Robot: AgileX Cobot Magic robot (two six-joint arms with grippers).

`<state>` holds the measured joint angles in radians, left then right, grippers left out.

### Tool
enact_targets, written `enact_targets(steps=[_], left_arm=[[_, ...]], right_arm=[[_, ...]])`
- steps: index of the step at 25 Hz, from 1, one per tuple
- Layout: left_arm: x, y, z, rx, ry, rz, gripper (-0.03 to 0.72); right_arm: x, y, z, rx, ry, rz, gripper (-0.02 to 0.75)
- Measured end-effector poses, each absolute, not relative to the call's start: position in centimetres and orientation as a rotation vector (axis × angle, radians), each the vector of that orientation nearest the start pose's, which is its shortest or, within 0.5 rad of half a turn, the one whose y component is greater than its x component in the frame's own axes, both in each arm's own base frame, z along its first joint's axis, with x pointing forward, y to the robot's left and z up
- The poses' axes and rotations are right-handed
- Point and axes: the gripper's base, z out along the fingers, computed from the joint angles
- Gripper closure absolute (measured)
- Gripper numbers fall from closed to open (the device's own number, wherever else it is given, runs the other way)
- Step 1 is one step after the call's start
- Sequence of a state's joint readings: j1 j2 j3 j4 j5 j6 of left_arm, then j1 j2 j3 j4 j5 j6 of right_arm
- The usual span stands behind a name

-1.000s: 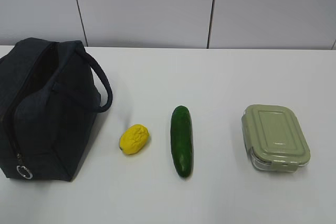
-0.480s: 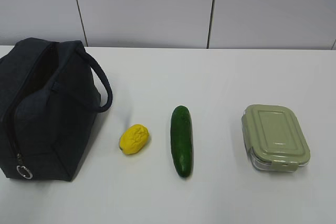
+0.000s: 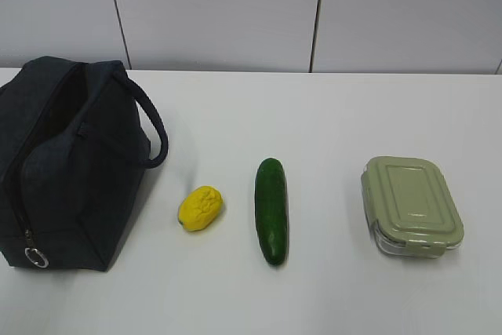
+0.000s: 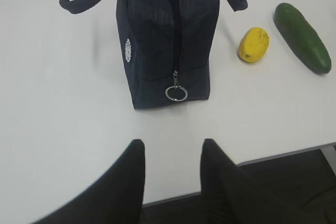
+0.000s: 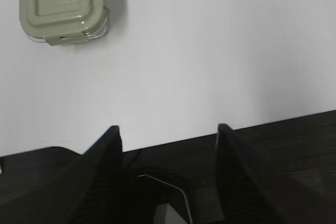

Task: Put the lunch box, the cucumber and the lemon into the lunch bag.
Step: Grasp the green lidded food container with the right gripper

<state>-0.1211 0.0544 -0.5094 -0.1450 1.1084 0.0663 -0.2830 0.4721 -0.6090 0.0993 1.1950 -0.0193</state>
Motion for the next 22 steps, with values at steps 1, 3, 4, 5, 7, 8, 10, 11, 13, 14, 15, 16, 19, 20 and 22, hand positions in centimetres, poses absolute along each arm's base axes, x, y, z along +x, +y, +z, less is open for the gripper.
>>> enact_targets(steps=[1,3,4,5,7,8,10,11,13,14,15,16,19,20,22], left_arm=[[-0.2,-1.2,27.7,0.207,2.124,-0.209,0.449],[-0.2,-1.2,27.7,0.207,2.124,-0.209,0.449],[-0.2,-1.2,27.7,0.207,2.124,-0.209,0.449],[-0.2,-1.2,27.7,0.207,2.124,-0.209,0.449],[-0.2,-1.2,27.7,0.207,2.124,-0.209,0.449],[-0.2,-1.2,27.7,0.207,2.124,-0.209,0.449],[-0.2,-1.2,27.7,0.207,2.124,-0.209,0.449],[-0.2,-1.2,27.7,0.207,2.124,-0.209,0.449],[-0.2,-1.2,27.7,0.207,2.124,-0.209,0.449],[-0.2,-1.2,27.7,0.207,2.124,-0.209,0.449],[-0.2,-1.2,27.7,0.207,2.124,-0.209,0.449],[-0.2,-1.2,27.7,0.207,2.124,-0.209,0.449],[-0.2,-1.2,27.7,0.207,2.124,-0.209,0.449],[-0.2,-1.2,27.7,0.207,2.124,-0.209,0.449],[-0.2,-1.2,27.7,0.207,2.124,-0.209,0.449]], right_arm=[[6.3,-0.8,28.9,0.350,2.532,0.037,0.317],[7.6,-0.9,29.1,0.364,2.564,0.090,0.317],[8.4,-0.9,29.2,0.375,2.585,0.126,0.317],[9.2,-0.9,29.2,0.378,2.606,0.166,0.317],[10.7,-0.8,29.3,0.353,2.637,0.253,0.316],[11.5,-0.7,29.3,0.341,2.652,0.306,0.316],[13.1,-0.6,29.5,0.296,2.659,0.382,0.316],[13.9,-0.7,29.6,0.280,2.661,0.410,0.316],[15.5,-0.9,29.9,0.238,2.663,0.436,0.316],[16.3,-1.0,29.9,0.207,2.671,0.450,0.316],[17.0,-1.2,29.8,0.186,2.682,0.467,0.316],[17.8,-1.3,29.7,0.156,2.691,0.478,0.316],[19.7,-1.4,29.4,0.093,2.699,0.548,0.317],[20.2,-1.4,29.2,0.072,2.699,0.571,0.316],[21.3,-1.4,28.5,0.047,2.706,0.634,0.316]])
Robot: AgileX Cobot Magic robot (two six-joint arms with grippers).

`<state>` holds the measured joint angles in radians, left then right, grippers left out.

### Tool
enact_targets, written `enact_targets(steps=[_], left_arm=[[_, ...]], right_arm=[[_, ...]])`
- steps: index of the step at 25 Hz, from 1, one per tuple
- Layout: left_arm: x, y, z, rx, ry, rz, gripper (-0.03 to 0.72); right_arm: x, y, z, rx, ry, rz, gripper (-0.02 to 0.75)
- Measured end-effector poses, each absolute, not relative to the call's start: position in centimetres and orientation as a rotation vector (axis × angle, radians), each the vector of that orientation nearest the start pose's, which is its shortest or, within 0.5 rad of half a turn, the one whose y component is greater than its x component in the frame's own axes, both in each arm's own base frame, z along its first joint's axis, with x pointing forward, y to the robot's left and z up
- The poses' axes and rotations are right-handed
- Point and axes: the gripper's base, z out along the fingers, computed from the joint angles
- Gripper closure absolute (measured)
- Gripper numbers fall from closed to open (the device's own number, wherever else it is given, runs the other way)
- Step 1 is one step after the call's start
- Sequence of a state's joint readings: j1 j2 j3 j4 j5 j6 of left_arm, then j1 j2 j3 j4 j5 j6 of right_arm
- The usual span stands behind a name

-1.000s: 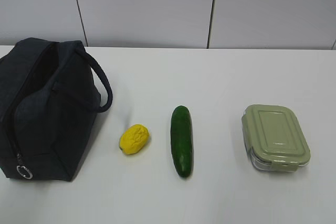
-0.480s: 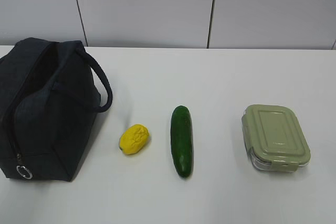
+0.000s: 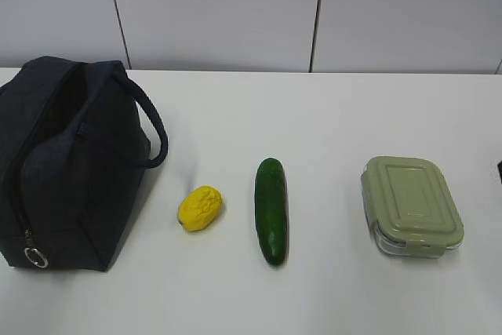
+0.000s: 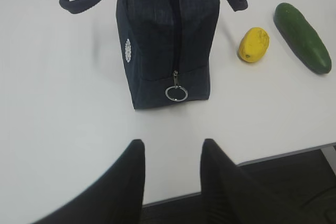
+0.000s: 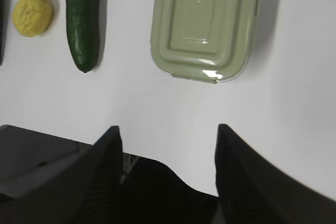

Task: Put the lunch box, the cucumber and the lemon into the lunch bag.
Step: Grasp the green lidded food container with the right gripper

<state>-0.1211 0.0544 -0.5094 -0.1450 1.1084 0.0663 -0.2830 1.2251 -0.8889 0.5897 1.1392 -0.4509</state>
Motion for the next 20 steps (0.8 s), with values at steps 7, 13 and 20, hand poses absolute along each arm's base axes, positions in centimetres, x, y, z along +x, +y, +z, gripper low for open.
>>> enact_targets(steps=[7,13,20], left_arm=[[-0.2,-1.2,27.7,0.207,2.124,-0.209,0.449],[-0.2,-1.2,27.7,0.207,2.124,-0.209,0.449],[-0.2,-1.2,27.7,0.207,2.124,-0.211,0.449]], right_arm=[[24.3,-2.8,26.1,0.072,2.630,0.908,0.316],[25.3,-4.7,25.5,-0.055,2.472,0.958,0.317],[26.1,-5.4,23.1,-0.095,2.525,0.991,0.316]])
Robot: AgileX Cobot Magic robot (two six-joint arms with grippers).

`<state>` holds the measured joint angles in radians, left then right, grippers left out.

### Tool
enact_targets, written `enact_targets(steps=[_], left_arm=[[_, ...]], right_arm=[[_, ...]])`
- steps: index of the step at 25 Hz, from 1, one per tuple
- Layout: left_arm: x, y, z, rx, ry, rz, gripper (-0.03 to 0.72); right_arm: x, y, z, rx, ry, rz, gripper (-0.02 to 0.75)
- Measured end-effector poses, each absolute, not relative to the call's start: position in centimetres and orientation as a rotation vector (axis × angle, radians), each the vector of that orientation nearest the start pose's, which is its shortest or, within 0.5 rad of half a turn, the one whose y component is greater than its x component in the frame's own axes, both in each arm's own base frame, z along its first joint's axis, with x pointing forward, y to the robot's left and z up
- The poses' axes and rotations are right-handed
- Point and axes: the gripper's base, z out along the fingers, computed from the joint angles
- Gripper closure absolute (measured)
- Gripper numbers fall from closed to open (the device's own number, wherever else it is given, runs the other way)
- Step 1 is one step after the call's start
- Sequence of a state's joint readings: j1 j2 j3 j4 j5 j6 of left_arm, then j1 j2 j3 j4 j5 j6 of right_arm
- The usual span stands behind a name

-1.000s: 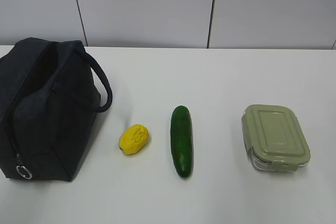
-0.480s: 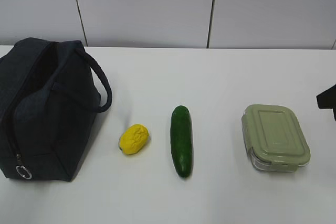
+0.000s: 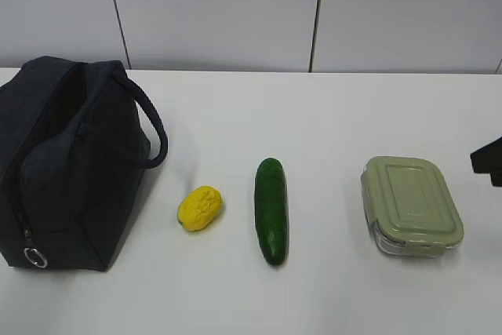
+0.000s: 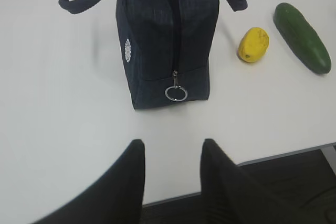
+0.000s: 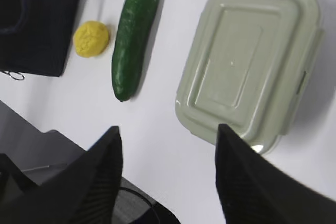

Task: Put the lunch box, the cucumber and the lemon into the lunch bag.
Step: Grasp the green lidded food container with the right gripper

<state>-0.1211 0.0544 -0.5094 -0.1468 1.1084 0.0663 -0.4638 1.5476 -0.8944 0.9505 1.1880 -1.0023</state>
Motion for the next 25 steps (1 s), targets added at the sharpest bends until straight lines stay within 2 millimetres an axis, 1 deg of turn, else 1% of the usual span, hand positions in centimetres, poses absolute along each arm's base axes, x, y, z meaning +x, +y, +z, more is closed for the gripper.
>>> enact_targets(steps=[5,8,14,21,23,25], left_arm=[[-0.2,-1.2,27.7,0.207,2.124,-0.211,0.449],[-0.2,-1.2,27.7,0.207,2.124,-0.211,0.449],[-0.2,-1.2,27.7,0.207,2.124,-0.211,0.449],[-0.2,-1.2,27.7,0.207,2.124,-0.211,0.449],[-0.2,-1.2,27.7,0.207,2.124,-0.211,0.449],[-0.2,-1.2,27.7,0.207,2.124,-0.214,0.449]], right_arm=[[27.0,-6.3,19.9,-0.036,2.597,1.069,0.317],[27.6,-6.6,19.1,-0.039,2.608,1.081,0.317],[28.3,-7.0,19.5,-0.056,2.595,1.055,0.316],[28.4,-7.0,19.6,-0.053,2.588,1.056,0.314],[28.4,-7.0,19.6,-0.053,2.588,1.056,0.300],[28.4,-7.0,19.6,-0.034,2.590,1.062,0.247]])
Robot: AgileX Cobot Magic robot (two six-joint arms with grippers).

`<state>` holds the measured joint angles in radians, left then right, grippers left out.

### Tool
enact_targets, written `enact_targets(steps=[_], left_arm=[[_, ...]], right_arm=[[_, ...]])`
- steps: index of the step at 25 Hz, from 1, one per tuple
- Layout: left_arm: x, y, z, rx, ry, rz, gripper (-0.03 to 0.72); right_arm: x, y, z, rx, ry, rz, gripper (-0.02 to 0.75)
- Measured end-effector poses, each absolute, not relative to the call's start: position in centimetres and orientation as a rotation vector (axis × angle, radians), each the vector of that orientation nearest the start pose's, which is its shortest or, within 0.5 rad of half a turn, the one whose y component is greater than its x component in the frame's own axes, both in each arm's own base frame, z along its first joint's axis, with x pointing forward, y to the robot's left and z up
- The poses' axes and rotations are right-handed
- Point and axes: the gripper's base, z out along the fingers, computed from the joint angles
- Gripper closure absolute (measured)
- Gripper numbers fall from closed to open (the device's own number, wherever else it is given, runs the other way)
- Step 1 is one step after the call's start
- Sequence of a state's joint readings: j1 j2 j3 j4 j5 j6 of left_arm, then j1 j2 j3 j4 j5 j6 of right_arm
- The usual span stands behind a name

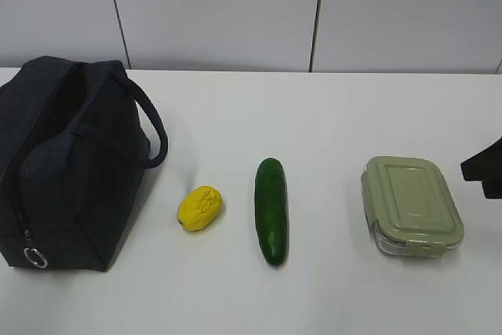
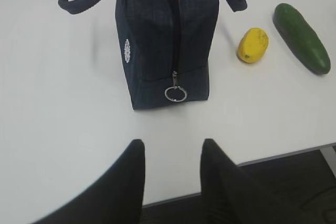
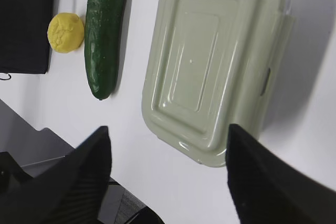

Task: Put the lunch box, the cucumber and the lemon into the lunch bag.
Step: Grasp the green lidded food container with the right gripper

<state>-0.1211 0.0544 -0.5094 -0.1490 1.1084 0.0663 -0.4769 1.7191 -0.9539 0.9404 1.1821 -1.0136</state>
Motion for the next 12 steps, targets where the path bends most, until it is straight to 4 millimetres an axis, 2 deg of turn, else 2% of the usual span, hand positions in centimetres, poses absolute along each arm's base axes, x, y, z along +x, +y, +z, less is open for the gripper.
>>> enact_targets(steps=[2,4,12], left_arm=[[-0.17,-1.27,27.72,0.207,2.122,-0.225,0.449],[-0.18,-1.38,27.76,0.207,2.119,-0.242,0.449],[-0.17,-1.44,27.80,0.206,2.114,-0.251,0.449]], right_arm=[[28.41,-7.02,19.62,-0.025,2.592,1.064,0.180],[28.41,-7.02,19.62,-0.017,2.594,1.067,0.145],[28.80,-6.97,19.99,0.027,2.553,1.091,0.200]])
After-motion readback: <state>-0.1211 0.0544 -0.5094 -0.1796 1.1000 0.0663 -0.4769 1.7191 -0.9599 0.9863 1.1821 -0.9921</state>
